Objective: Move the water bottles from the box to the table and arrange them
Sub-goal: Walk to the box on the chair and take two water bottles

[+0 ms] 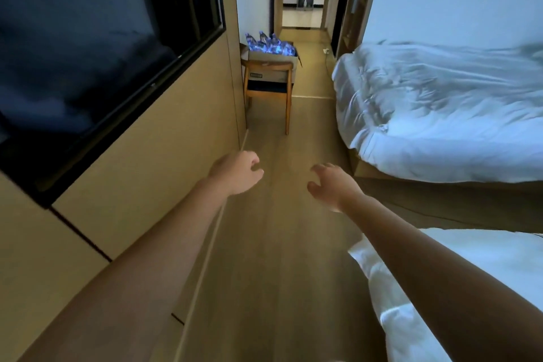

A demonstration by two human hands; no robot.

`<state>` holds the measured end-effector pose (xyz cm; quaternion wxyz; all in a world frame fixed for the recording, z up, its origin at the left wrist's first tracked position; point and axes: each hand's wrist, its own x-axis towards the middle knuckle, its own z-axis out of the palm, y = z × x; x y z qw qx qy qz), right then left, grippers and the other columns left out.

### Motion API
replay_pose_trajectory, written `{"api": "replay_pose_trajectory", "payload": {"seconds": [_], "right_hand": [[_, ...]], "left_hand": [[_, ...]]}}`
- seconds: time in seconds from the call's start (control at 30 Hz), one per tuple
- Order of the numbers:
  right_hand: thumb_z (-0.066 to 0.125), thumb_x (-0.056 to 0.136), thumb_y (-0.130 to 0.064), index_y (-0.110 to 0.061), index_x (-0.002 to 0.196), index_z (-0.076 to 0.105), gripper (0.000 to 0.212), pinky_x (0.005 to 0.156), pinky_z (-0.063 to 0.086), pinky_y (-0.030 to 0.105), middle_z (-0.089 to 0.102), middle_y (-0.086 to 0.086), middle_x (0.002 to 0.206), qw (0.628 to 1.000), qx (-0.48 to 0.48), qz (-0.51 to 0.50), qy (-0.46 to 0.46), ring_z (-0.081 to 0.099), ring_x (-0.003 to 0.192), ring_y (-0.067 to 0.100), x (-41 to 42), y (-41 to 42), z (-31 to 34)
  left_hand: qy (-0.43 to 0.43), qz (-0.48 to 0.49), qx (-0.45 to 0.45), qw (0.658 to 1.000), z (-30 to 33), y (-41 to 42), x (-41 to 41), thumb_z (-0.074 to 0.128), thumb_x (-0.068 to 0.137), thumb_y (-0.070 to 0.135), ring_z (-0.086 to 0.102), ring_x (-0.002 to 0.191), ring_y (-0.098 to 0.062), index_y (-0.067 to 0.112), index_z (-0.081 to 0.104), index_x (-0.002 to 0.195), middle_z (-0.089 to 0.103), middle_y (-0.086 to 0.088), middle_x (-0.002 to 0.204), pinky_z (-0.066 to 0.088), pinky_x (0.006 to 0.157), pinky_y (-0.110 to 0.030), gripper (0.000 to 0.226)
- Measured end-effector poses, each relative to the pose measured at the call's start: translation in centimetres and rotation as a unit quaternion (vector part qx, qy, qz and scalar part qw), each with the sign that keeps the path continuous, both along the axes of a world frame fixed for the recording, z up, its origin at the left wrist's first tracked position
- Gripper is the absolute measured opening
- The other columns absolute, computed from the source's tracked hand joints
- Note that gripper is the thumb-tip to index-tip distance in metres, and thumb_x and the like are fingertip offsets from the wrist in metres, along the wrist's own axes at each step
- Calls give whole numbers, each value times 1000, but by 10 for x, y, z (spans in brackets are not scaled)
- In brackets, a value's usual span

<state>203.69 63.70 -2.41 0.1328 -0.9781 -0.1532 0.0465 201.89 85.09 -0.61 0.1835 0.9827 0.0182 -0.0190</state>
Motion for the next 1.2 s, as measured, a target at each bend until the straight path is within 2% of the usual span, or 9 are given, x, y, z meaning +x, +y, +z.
{"api": "replay_pose_trajectory", "payload": {"seconds": [0.13,0.33,0.4,0.6,0.8,0.97,1.2], "right_hand": [[47,93,-31,-13,134,44,45,98,43,40,50,10,133,999,17,-11,24,46,122,28,62,19,-16],[47,92,-32,-13,135,43,47,96,45,41,50,11,131,999,32,-24,37,49,118,28,186,28,-42],[48,92,-32,-13,135,43,48,97,44,40,49,10,133,998,41,-24,33,48,120,28,237,25,-45],[50,92,-32,-14,136,43,48,100,39,37,44,11,140,998,58,-24,19,42,128,27,398,8,-30],[53,90,-29,-16,135,43,48,94,43,34,49,7,136,997,67,-15,17,48,122,24,529,5,-17],[51,91,-30,-15,137,41,49,98,44,36,48,7,137,998,60,1,28,48,123,25,627,18,-16],[52,92,-29,-15,136,42,47,96,45,35,51,6,134,997,72,1,19,51,119,24,779,59,-18]], "left_hand": [[31,-15,1,999,-12,12,69,52,92,38,55,116,-22,19,54,129,58,1,130,45,92,-34,42],[41,-26,17,999,-34,19,191,52,93,37,57,108,-22,18,53,129,59,-1,125,43,79,-30,40],[35,-24,18,999,-34,16,240,52,93,36,57,109,-22,18,53,129,59,-1,126,42,80,-30,40],[12,-17,-2,1000,-18,-3,394,51,94,35,56,109,-21,17,52,130,58,-3,126,42,79,-29,39],[17,-3,-20,1000,-13,-6,519,50,95,36,55,114,-21,18,51,131,56,-2,131,42,82,-29,41],[18,11,-34,999,-15,6,619,50,94,36,55,114,-20,19,47,135,55,-1,133,43,82,-28,44],[0,-8,-48,999,-21,38,775,51,94,36,53,119,-20,20,44,137,53,0,135,46,89,-33,47]]}}
